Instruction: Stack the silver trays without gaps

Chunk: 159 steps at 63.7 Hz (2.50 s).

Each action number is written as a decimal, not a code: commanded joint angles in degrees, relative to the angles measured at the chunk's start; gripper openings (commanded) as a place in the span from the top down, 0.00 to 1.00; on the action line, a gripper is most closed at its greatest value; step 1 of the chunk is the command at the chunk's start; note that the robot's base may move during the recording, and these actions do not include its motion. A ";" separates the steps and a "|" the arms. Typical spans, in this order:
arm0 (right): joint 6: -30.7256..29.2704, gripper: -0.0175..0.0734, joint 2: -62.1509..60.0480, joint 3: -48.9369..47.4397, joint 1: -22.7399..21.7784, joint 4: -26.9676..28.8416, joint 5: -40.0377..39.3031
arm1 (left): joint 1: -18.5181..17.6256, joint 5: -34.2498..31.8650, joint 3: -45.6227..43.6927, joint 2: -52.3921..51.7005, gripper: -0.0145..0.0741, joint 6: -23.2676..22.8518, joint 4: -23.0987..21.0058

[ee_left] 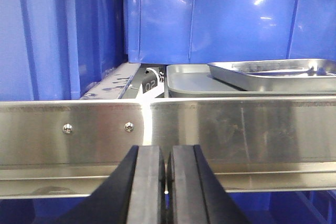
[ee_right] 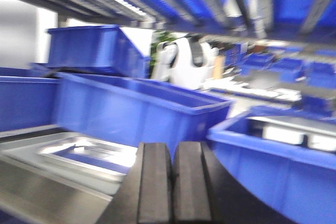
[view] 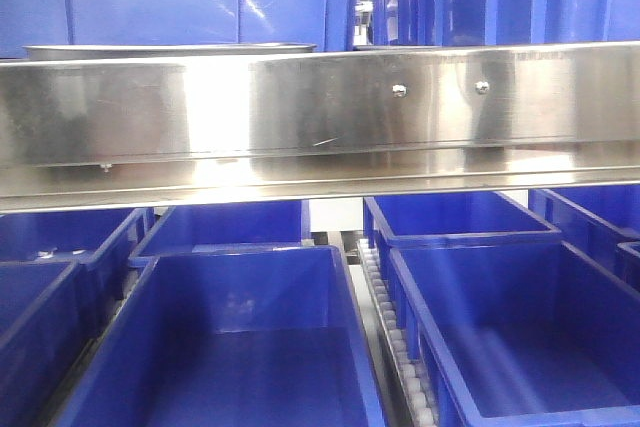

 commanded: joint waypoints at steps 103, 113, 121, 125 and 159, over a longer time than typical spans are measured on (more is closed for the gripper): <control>6.54 0.89 -6.15 36.67 -23.89 1.38 -19.74 | -0.33 -1.15 -0.15 -0.24 0.82 -0.41 0.15; 6.32 0.89 -6.15 36.67 -23.89 1.38 -18.44 | -0.33 -1.15 -0.15 -0.24 0.82 -0.41 0.15; 6.32 0.89 -6.15 36.67 -23.89 1.38 -18.37 | -0.33 -1.15 -0.15 -0.24 0.82 -0.41 0.15; 6.32 0.89 -6.15 36.67 -23.89 1.38 -18.37 | -0.33 -1.15 -0.15 -0.24 0.82 -0.41 0.15; 6.32 0.89 -6.15 36.67 -23.89 1.38 -18.37 | -0.33 -1.15 -0.15 -0.24 0.82 -0.41 0.15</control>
